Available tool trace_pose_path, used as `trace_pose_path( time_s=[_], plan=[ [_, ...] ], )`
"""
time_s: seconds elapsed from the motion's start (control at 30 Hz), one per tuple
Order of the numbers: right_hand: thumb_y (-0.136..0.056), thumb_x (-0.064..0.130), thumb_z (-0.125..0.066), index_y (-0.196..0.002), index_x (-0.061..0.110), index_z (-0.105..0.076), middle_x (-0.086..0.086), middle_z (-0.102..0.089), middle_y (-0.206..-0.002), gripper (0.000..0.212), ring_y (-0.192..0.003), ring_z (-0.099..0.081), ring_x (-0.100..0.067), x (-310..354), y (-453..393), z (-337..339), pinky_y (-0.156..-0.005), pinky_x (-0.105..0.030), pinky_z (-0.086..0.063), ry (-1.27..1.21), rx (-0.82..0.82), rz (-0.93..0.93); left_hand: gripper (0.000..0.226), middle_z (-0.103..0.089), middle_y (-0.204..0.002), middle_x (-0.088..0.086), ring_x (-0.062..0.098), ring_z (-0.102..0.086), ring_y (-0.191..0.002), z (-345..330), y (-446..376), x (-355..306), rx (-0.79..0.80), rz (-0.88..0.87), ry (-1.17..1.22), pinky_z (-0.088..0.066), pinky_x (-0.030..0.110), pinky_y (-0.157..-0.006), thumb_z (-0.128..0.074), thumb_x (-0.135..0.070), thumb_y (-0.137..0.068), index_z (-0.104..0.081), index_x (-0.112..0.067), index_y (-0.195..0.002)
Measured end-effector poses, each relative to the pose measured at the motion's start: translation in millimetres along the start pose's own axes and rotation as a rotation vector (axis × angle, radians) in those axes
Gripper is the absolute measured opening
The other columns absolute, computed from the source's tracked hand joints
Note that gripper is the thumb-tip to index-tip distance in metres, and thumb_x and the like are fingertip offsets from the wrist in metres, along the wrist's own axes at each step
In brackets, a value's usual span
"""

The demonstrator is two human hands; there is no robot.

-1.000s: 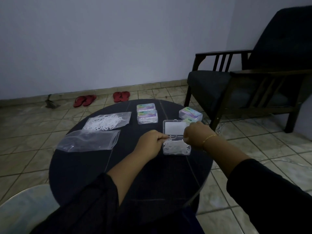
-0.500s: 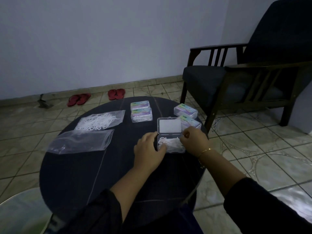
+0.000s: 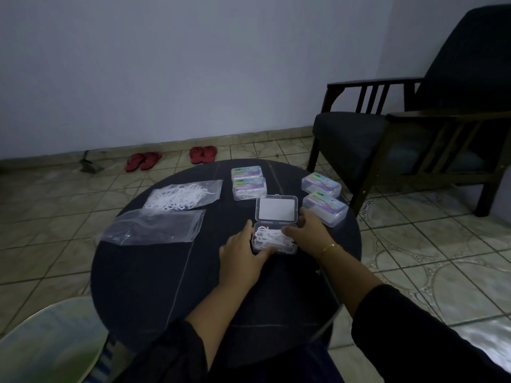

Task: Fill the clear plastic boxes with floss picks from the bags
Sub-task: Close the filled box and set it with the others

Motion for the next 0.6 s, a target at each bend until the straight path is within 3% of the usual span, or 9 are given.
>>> trace_pose_path(
  time_s=[0.1, 0.17, 0.23, 0.3, 0.37, 0.47, 0.6],
  plan=[
    [-0.087, 0.001, -0.06, -0.151, 0.013, -0.014, -0.004, -0.046, -0.141, 0.079, -0.122, -0.048, -0.019, -2.1, 0.1, -4.1, -0.095, -0.032, -0.043, -0.11, 0.049, -0.032, 0.086, -0.044, -0.145, -0.007, 0.015, -0.034, -0.134, -0.1, 0.0, 1.0, -0.026, -0.001, 0.003, -0.021, 0.036, -0.108, -0.062, -0.055, -0.083, -0.019, -0.022, -0.151],
    [-0.088, -0.001, -0.058, -0.152, 0.022, -0.008, -0.004, -0.046, -0.143, 0.085, -0.123, -0.05, -0.021, -1.6, 1.9, -3.8, -0.1, -0.035, -0.044, -0.181, 0.078, -0.03, 0.087, -0.044, -0.144, -0.007, 0.015, -0.034, -0.134, 0.4, 0.1, 1.4, -0.033, 0.003, 0.008, -0.021, 0.036, -0.108, -0.062, -0.055, -0.083, -0.018, -0.021, -0.151],
    [-0.087, -0.002, -0.056, -0.149, 0.022, -0.024, -0.004, -0.056, -0.13, 0.073, -0.111, -0.058, -0.018, -1.0, 4.5, -2.0, -0.094, -0.035, -0.049, -0.282, 0.101, -0.022, 0.088, -0.046, -0.143, -0.007, 0.016, -0.036, -0.133, 1.3, 0.3, 0.4, -0.044, 0.002, 0.014, -0.022, 0.036, -0.108, -0.062, -0.054, -0.083, -0.017, -0.021, -0.151],
    [-0.09, 0.004, -0.053, -0.132, 0.023, -0.044, 0.001, -0.059, -0.115, 0.047, -0.097, -0.058, -0.01, 3.5, 14.5, 0.3, -0.074, -0.021, -0.047, -0.33, 0.116, -0.021, 0.091, -0.047, -0.142, -0.008, 0.016, -0.037, -0.132, 2.8, 1.6, -1.6, -0.054, 0.0, 0.031, -0.022, 0.037, -0.108, -0.063, -0.053, -0.083, -0.014, -0.021, -0.152],
    [-0.093, 0.013, -0.05, -0.121, 0.022, -0.054, 0.002, -0.058, -0.111, 0.03, -0.092, -0.055, -0.006, 4.9, 23.2, 1.8, -0.062, -0.014, -0.043, -0.315, 0.12, -0.016, 0.094, -0.049, -0.139, -0.009, 0.015, -0.039, -0.13, 4.4, 2.4, -2.6, -0.056, 0.006, 0.066, -0.022, 0.036, -0.108, -0.065, -0.052, -0.082, -0.009, -0.023, -0.152],
    [-0.09, 0.027, -0.059, -0.108, 0.016, -0.063, -0.002, -0.064, -0.107, 0.021, -0.095, -0.061, -0.013, 0.5, 27.4, -0.5, -0.07, -0.019, -0.046, -0.297, 0.127, 0.007, 0.093, -0.05, -0.138, -0.006, 0.015, -0.042, -0.128, 7.2, 4.2, -4.9, -0.064, -0.01, 0.101, -0.023, 0.036, -0.108, -0.067, -0.048, -0.082, -0.009, -0.03, -0.152],
    [-0.085, 0.02, -0.067, -0.106, 0.013, -0.061, 0.007, -0.052, -0.112, 0.023, -0.096, -0.055, -0.01, -1.3, 23.7, -5.7, -0.07, -0.017, -0.046, -0.004, 0.086, 0.111, 0.068, -0.05, -0.139, -0.005, 0.015, -0.042, -0.126, 9.2, 5.6, -9.3, -0.079, -0.072, 0.004, -0.026, 0.031, -0.102, -0.062, -0.045, -0.087, -0.031, -0.034, -0.146]
  ],
)
Point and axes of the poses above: each hand's wrist, its own y-axis away from the middle knuckle, its own z-axis out of the back of the hand, x = y × z, the point moved 7 cm from there along -y, towards the middle knuckle
